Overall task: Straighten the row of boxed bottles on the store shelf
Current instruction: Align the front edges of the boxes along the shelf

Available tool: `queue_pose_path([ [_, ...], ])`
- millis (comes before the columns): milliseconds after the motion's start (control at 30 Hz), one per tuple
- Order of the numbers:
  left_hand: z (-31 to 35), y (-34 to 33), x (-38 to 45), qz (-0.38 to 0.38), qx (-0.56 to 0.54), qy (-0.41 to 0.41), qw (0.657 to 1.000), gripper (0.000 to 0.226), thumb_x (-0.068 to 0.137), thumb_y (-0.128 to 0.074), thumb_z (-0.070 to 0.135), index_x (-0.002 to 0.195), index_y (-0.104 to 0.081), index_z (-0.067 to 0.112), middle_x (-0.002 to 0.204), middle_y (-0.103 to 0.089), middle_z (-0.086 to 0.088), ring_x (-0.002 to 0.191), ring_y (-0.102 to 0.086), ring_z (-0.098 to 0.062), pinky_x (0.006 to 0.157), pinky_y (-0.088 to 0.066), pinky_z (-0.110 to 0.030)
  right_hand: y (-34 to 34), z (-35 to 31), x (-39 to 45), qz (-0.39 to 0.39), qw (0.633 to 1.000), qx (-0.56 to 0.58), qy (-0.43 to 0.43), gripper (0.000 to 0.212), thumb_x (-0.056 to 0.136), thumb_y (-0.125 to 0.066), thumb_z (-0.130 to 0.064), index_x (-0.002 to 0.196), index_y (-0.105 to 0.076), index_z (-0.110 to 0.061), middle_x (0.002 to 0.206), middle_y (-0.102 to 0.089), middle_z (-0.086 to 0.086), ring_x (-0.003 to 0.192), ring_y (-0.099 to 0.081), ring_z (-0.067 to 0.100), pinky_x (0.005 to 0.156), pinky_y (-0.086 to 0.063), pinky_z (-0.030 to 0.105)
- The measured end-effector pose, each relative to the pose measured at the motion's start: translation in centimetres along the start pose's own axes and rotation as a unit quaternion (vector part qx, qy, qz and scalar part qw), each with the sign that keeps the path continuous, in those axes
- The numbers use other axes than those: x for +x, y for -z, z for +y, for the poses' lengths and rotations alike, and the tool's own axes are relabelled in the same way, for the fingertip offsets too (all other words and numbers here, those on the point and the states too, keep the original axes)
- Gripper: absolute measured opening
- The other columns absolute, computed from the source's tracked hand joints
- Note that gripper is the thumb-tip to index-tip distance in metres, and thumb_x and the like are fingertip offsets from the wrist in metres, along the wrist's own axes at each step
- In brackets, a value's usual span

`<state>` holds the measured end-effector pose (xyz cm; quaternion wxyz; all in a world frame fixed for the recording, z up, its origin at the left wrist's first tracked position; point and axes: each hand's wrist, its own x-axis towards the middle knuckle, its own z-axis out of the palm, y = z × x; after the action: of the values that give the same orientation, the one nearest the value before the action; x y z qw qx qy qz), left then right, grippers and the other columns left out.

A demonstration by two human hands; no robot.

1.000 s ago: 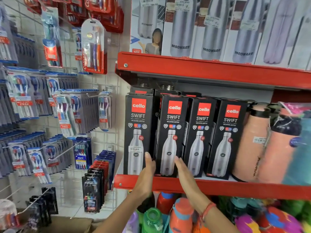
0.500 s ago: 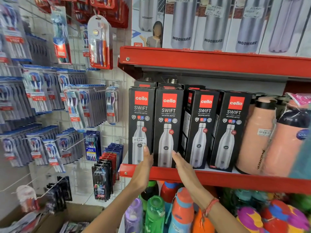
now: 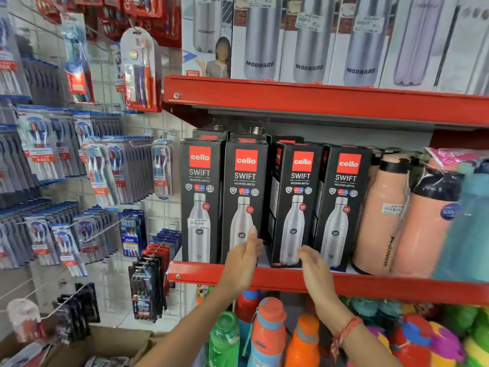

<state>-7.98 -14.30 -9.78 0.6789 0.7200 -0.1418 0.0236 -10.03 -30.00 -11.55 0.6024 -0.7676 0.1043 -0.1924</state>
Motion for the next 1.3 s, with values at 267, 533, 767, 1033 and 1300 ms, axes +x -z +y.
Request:
queue_pose_path([
  [267, -1.3, -4.5, 2.0, -0.009, 0.017, 0.1, 0.995, 0.105, 0.072, -0.006, 0.087, 0.131, -0.055, 0.015, 0.126, -0.059, -0.004, 0.112, -0.052, -0.013, 0.107, -0.032, -0.031, 1.4, 0.2, 3.2, -0.067, 0.992, 0.069, -0.079, 0.074, 0.091, -0.038, -0.06, 0.153, -0.02, -0.024, 0.161, -0.017, -0.005, 0.148, -0.018, 0.017, 0.119, -0.016, 0.041],
  [533, -2.7, -5.0, 2.8, 0.015, -0.015, 0.112, 0.993, 0.13, 0.051, -0.009, 0.103, 0.145, -0.038, 0.017, 0.154, -0.037, -0.006, 0.143, -0.033, -0.019, 0.122, -0.018, -0.045, 2.1, 0.6, 3.9, -0.104, 0.993, 0.031, -0.048, 0.072, 0.089, -0.04, -0.062, 0.15, -0.03, -0.025, 0.159, -0.026, -0.005, 0.146, -0.024, 0.016, 0.12, -0.019, 0.039],
  [767, -2.6, -3.3, 0.9, 0.022, -0.032, 0.095, 0.995, 0.141, 0.042, -0.012, 0.105, 0.145, -0.034, 0.011, 0.155, -0.032, -0.01, 0.144, -0.03, -0.022, 0.123, -0.015, -0.045, 1.9, 1.7, 1.9, -0.131, 0.99, 0.02, -0.043, 0.041, 0.07, -0.046, -0.08, 0.086, -0.052, -0.043, 0.081, -0.039, -0.022, 0.075, -0.04, -0.003, 0.108, -0.032, 0.03],
  [1033, -1.1, -2.4, -0.8, -0.017, -0.009, 0.093, 0.995, 0.151, 0.034, -0.013, 0.106, 0.148, -0.026, 0.009, 0.157, -0.028, -0.011, 0.145, -0.027, -0.022, 0.123, -0.014, -0.045, 2.1, -0.1, -0.3, -0.147, 0.988, 0.015, -0.044, 0.094, 0.073, -0.042, -0.08, 0.15, -0.028, -0.03, 0.158, -0.029, -0.004, 0.143, -0.03, 0.016, 0.119, -0.023, 0.041],
  [1300, -0.7, -4.5, -2.3, 0.079, 0.059, -0.023, 0.995, 0.069, 0.076, -0.016, 0.084, 0.073, -0.053, 0.027, 0.082, -0.064, 0.004, 0.083, -0.062, -0.012, 0.086, -0.05, -0.037, 3.9, 0.2, -0.6, -0.092, 0.996, 0.016, -0.012, 0.069, 0.09, -0.041, -0.06, 0.148, -0.034, -0.023, 0.156, -0.033, -0.004, 0.143, -0.03, 0.017, 0.119, -0.023, 0.042],
])
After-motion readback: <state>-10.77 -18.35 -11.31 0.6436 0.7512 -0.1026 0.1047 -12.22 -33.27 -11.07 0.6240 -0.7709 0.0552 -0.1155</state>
